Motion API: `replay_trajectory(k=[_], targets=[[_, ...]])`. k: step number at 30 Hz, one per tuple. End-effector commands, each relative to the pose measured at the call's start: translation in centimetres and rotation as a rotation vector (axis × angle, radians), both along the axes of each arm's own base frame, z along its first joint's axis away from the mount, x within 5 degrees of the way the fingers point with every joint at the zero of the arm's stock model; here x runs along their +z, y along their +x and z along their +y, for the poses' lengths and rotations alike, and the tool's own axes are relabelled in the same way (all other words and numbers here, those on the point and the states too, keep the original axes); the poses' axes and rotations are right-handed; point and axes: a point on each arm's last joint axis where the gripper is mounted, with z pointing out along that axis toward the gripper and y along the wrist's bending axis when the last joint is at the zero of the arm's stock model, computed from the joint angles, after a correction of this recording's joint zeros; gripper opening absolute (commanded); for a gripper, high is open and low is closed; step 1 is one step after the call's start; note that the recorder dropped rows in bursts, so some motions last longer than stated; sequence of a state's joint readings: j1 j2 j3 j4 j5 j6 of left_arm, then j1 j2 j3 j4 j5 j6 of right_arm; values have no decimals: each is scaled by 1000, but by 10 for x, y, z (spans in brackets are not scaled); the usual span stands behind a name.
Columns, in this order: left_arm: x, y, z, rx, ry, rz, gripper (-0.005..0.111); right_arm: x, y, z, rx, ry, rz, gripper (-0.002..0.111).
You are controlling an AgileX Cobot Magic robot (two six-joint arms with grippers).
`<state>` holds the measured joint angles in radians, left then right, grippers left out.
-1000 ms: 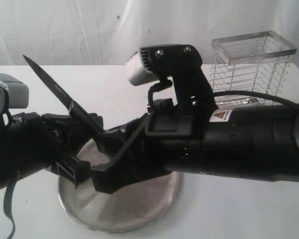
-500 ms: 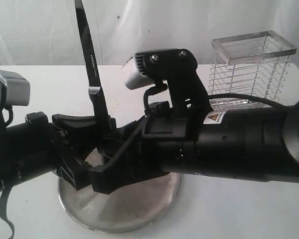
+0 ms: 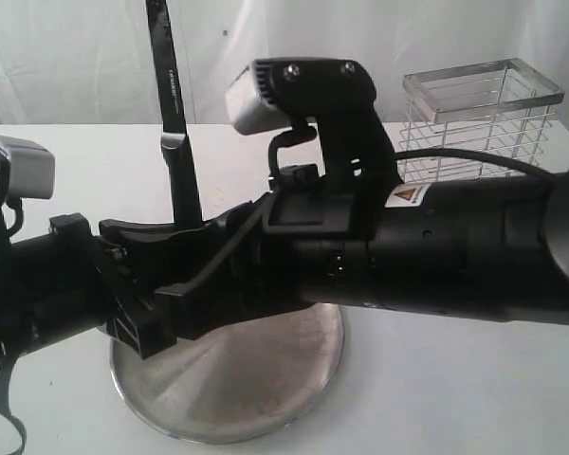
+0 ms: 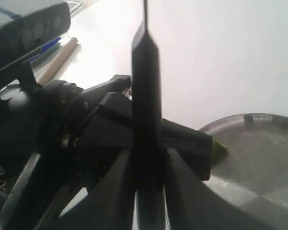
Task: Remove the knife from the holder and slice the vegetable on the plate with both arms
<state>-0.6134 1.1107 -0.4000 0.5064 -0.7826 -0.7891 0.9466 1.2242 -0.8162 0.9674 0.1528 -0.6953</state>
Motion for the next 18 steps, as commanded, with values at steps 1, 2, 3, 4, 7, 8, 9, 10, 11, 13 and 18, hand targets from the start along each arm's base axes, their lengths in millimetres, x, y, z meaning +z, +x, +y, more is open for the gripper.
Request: replay_trajectory(k=[1,2,3,4,7,8,9,10,11,13,18], targets=[[9,-6,-6,-84,-33,-75,16,-2,5,5,-12,-6,-6,0],[9,-6,-6,-86,-38,-79,16,-4,6,6,-12,-12,0,0],[10,-6,-6,-87,-40,-81,16,-6,6,7,-13,-16,5,0],[10,-6,-6,-87,-40,-81,16,-7,7,8,-13,-21,8,0],[10,-6,-6,-86,-39,-80,16,-11,8,9,-13,-30,15,0],[10,-6,-6,-86,-39,-80,16,-11,8,10,-13,-32,16,0],[10,-6,-6,-86,-39,-80,16,-11,8,10,-13,-32,16,0],[10,-6,-6,-86,-39,-80,16,-11,8,10,-13,-32,16,0],[10,-6,-6,-86,-39,-80,16,-11,8,10,-13,-32,16,0],[10,-6,-6,-86,-39,-80,16,-11,9,10,-15,-31,15,0],[12,-7,-7,-100,-66,-97,16,-10,10,9,-29,-26,5,0]])
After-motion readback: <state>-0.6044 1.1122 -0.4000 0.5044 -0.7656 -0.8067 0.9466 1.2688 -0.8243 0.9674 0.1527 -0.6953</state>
